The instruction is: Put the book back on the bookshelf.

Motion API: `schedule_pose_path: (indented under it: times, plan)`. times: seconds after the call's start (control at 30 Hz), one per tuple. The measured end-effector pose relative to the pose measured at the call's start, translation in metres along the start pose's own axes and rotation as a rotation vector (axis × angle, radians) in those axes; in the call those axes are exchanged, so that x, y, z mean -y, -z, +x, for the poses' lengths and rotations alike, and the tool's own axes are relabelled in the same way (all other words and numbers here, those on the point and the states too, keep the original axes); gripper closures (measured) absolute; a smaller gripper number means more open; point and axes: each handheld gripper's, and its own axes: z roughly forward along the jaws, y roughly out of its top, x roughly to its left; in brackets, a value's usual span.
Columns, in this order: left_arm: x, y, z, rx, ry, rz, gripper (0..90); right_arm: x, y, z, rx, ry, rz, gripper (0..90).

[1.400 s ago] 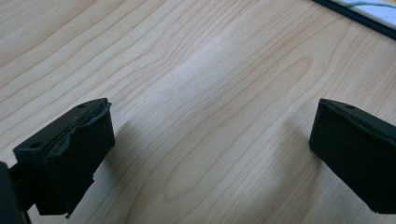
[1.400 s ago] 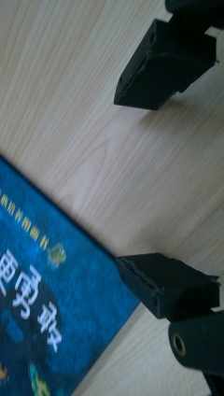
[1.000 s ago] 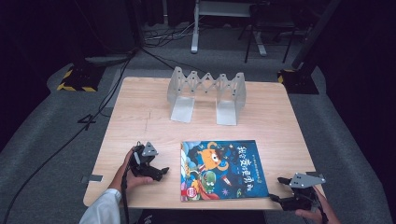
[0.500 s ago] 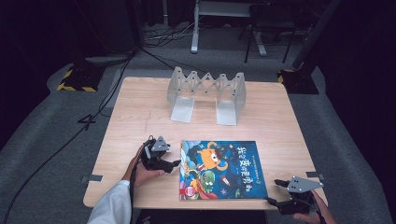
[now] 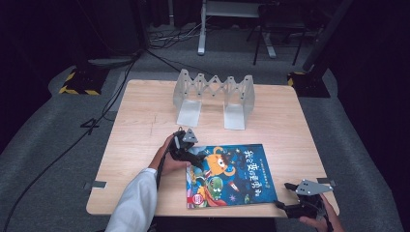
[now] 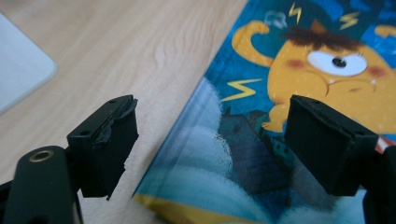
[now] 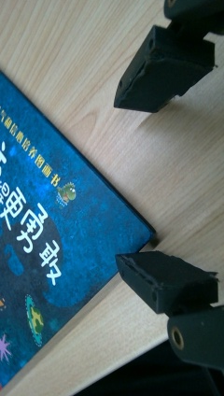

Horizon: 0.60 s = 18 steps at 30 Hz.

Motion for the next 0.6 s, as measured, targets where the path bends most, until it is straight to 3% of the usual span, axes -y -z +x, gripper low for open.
schedule_pose_path:
  times: [0.07,0.13,0.23,0.3,0.47,0.6]
  plan:
    - [0.0,0.0,0.001,0.024,0.0,0.006,16.0,-0.001,0.0,-0.001,0.013,-0.012,-0.003,23.4]
    - [0.002,0.0,0.002,0.093,0.006,0.028,16.2,-0.002,-0.001,-0.003,0.022,-0.032,-0.01,29.2]
    - [0.006,0.004,0.0,0.091,0.004,0.034,14.8,-0.004,-0.003,-0.005,0.037,-0.037,-0.017,32.7]
    - [0.011,0.01,-0.002,0.09,0.002,0.053,13.6,-0.007,-0.006,-0.007,0.046,-0.036,-0.027,42.2]
    - [0.032,0.03,-0.008,0.089,0.004,0.052,13.4,-0.023,-0.022,-0.008,0.005,-0.01,-0.011,41.3]
    - [0.045,0.042,-0.014,0.088,0.004,0.049,13.3,-0.034,-0.032,-0.008,0.006,-0.01,0.001,40.8]
